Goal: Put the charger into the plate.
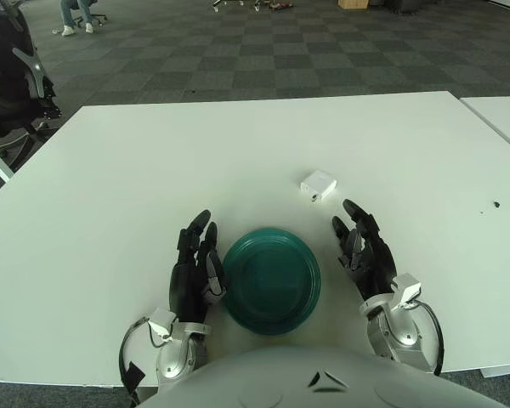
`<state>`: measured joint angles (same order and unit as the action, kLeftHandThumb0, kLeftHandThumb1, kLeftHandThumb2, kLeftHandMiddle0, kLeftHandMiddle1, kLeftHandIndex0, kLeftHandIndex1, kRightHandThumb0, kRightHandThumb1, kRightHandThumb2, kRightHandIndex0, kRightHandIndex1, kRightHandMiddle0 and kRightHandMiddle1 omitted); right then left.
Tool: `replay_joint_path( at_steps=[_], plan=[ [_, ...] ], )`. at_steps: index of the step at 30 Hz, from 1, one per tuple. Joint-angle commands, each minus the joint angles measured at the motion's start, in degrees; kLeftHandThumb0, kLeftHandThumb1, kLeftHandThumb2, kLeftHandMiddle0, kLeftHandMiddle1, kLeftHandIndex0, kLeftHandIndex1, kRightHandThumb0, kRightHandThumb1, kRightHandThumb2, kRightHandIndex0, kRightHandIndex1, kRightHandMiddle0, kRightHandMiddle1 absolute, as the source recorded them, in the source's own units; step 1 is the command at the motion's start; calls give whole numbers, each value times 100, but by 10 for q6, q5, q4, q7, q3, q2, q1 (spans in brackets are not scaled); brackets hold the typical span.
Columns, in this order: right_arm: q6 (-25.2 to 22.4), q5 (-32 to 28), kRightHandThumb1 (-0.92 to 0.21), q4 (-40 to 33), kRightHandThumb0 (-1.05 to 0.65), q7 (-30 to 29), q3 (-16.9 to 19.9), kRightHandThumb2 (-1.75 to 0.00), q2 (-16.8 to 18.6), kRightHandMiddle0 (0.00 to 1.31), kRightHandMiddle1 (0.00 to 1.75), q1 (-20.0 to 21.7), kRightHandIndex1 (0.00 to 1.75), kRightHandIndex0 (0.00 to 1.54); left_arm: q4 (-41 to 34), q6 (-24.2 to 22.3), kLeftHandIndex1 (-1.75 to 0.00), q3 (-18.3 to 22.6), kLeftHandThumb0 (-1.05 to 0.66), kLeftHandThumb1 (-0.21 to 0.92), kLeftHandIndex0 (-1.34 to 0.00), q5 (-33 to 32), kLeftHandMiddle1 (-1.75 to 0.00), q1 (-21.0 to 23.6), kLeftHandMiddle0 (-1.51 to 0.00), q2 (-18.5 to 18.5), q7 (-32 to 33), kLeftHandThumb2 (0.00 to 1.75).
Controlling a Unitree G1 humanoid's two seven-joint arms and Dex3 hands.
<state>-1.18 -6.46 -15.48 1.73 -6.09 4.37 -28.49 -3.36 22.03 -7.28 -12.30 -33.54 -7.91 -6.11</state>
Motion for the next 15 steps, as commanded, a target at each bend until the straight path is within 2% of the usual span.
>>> replay_joint_path(
  at_steps=[1, 10, 15],
  plan=[
    [-90, -6, -92, 57, -70, -4, 5, -84, -10, 0, 53, -55, 0, 25, 21, -35, -80, 0, -85, 92, 0, -3, 0, -25, -29, -9, 13, 93],
    [-96, -10, -92, 45, -69, -5, 6, -84, -10, 0, 52, -50, 0, 25, 25, -35, -79, -1, -84, 92, 0, -2, 0, -21, -29, -10, 13, 92],
    [-122, -30, -92, 13, -67, -6, 50, -84, -28, 0, 58, 9, 1, 27, 28, -36, -78, -1, -84, 92, 0, -4, 0, -18, -29, -12, 12, 92]
  ],
)
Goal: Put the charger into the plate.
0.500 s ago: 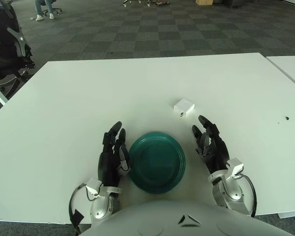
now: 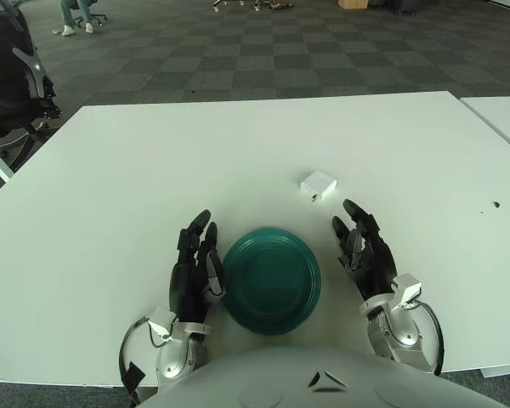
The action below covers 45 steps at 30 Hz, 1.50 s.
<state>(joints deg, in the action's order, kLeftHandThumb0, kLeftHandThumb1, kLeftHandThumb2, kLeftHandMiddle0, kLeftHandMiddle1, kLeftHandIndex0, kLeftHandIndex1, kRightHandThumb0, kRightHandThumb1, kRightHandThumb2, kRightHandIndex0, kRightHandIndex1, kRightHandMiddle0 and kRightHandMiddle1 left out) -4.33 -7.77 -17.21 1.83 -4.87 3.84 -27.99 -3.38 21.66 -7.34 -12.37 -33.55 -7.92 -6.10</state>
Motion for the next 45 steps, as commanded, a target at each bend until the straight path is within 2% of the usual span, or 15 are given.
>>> replay_joint_path(
  at_steps=[1, 3, 6, 10, 14, 17, 21, 25, 28, 32, 35, 39, 45],
  plan=[
    [-89, -21, -92, 33, -67, -6, 47, -84, -27, 0, 59, 18, 1, 27, 30, -32, -78, -1, -84, 92, 0, -4, 0, -17, -29, -13, 12, 92],
    [-77, -21, -92, 38, -66, -6, 63, -83, -33, 0, 63, 45, 2, 29, 32, -31, -77, 0, -84, 92, 0, -4, 0, -15, -29, -13, 13, 92],
    [-22, 34, -92, 33, -66, -22, 69, -79, -55, 0, 71, 94, 3, 33, 37, -30, -77, 0, -84, 92, 0, -5, -1, -9, -30, -13, 12, 91],
    [21, 109, -92, 35, -67, -47, 70, -71, -90, 1, 78, 151, 5, 40, 44, -32, -77, 1, -84, 92, 0, -10, -1, -1, -31, -15, 12, 91],
    [38, 172, -92, 44, -64, -63, 67, -58, -124, 1, 83, 212, 5, 43, 51, -34, -79, 2, -84, 92, 0, -18, -1, 7, -32, -18, 10, 91],
    [42, 224, -92, 81, -63, -74, 53, -49, -150, 1, 84, 275, 3, 41, 56, -36, -80, 2, -83, 92, 0, -22, -1, 14, -32, -21, 10, 90],
    [38, 272, -92, 123, -64, -83, 38, -42, -170, 0, 85, 325, 2, 39, 65, -33, -81, 1, -83, 92, 0, -17, 0, 22, -31, -23, 14, 90],
    [13, 349, -92, 161, -70, -79, 1, -43, -204, 1, 85, 392, 1, 37, 75, -31, -82, -2, -83, 92, 0, 8, 0, 31, -28, -22, 28, 90],
    [-29, 424, -92, 141, -72, -54, -40, -44, -219, 1, 85, 433, 0, 37, 90, -25, -80, -2, -82, 92, 0, 35, 0, 43, -26, -18, 43, 91],
    [-76, 473, -92, 127, -74, -17, -72, -45, -220, 1, 85, 473, 0, 36, 104, -16, -77, -2, -81, 92, 0, 51, 0, 52, -25, -18, 53, 91],
    [-92, 493, -92, 130, -74, 5, -85, -45, -223, 1, 85, 494, 0, 35, 111, -8, -76, -2, -81, 92, 0, 58, 0, 57, -24, -18, 57, 91],
    [-79, 505, -92, 159, -75, 15, -97, -47, -234, 0, 84, 523, 0, 34, 116, -3, -75, -3, -80, 92, 0, 65, 0, 61, -25, -20, 64, 91],
    [-51, 518, -92, 226, -75, 6, -135, -46, -223, 0, 81, 579, 0, 31, 122, 1, -75, -6, -80, 92, 0, 78, 0, 65, -24, -20, 74, 92]
  ],
)
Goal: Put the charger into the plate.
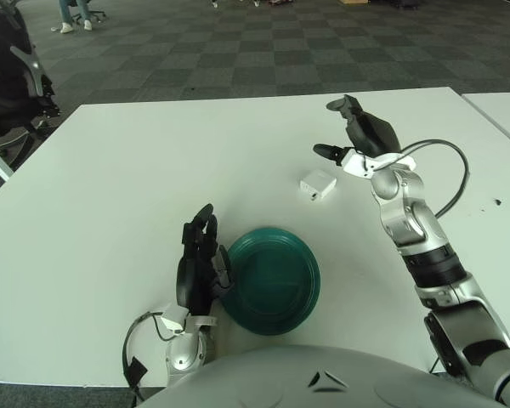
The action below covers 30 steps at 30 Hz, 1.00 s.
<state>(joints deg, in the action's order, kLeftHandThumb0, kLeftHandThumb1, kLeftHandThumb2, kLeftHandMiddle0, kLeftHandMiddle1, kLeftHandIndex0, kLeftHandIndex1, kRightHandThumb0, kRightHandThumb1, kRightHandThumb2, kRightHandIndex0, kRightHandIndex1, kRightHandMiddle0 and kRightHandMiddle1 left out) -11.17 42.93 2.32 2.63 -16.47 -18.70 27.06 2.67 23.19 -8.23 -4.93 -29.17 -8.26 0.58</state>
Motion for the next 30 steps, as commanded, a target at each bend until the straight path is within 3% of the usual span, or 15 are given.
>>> replay_joint_path(
  at_steps=[1, 14, 30],
  plan=[
    [23, 13, -92, 43, -75, -1, -26, -46, 4, 0, 81, 39, 0, 31, 63, -14, -74, 2, -80, 92, 0, 5, 0, 22, -24, -17, 8, 92],
    [69, 21, -92, 183, -75, 15, -92, -52, 19, 0, 75, 113, 0, 29, 74, -3, -75, -4, -80, 92, 0, 16, -1, 28, -26, -19, 17, 91],
    [155, 19, -92, 367, -70, -41, -145, -51, 43, 0, 67, 115, 2, 34, 69, -10, -78, -10, -82, 92, 0, 9, -1, 27, -28, -21, 14, 91]
  ],
)
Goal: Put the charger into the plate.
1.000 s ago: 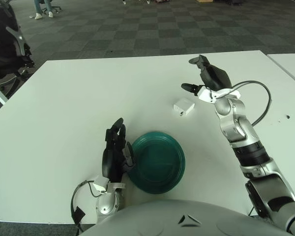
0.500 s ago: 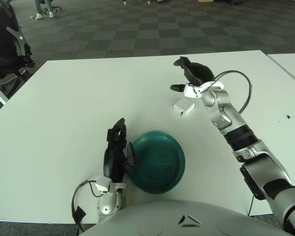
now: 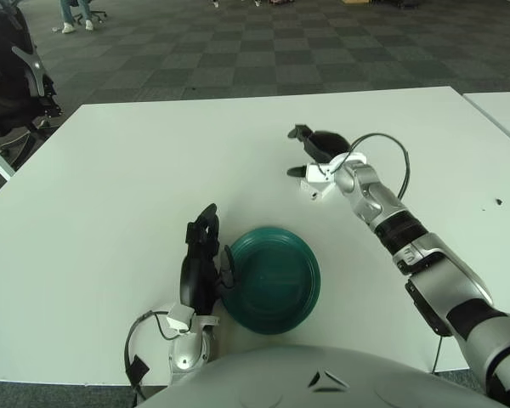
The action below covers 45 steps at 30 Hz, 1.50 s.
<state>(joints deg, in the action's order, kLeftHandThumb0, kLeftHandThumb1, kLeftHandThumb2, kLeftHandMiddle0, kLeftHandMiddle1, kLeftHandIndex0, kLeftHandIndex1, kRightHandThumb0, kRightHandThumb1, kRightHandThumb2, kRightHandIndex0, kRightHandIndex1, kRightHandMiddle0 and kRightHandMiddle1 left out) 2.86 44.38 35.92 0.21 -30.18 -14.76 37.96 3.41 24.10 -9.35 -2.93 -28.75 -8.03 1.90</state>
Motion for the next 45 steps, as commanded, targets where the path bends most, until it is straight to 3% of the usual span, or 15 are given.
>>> replay_joint_path(
  at_steps=[1, 18, 28, 45],
  plan=[
    [18, 5, -92, 37, -70, -20, -10, -51, 3, 0, 67, 6, 2, 35, 62, -20, -78, 1, -82, 92, 0, -11, -1, 23, -28, -23, 1, 91],
    [46, 2, -92, 192, -67, -45, -35, -56, 5, 0, 62, 14, 0, 33, 67, -20, -84, 4, -86, 92, 0, -14, -2, 26, -34, -28, 6, 92],
    [49, 11, -92, 306, -65, -95, -59, -57, 32, 0, 62, 18, 1, 35, 62, -29, -83, 5, -87, 92, 0, -32, -2, 26, -34, -29, -4, 95],
    [45, 42, -92, 359, -67, -123, -121, -60, 50, 0, 60, 10, 1, 35, 58, -42, -88, 6, -93, 92, -2, -71, -2, 28, -38, -26, -28, 93]
  ],
)
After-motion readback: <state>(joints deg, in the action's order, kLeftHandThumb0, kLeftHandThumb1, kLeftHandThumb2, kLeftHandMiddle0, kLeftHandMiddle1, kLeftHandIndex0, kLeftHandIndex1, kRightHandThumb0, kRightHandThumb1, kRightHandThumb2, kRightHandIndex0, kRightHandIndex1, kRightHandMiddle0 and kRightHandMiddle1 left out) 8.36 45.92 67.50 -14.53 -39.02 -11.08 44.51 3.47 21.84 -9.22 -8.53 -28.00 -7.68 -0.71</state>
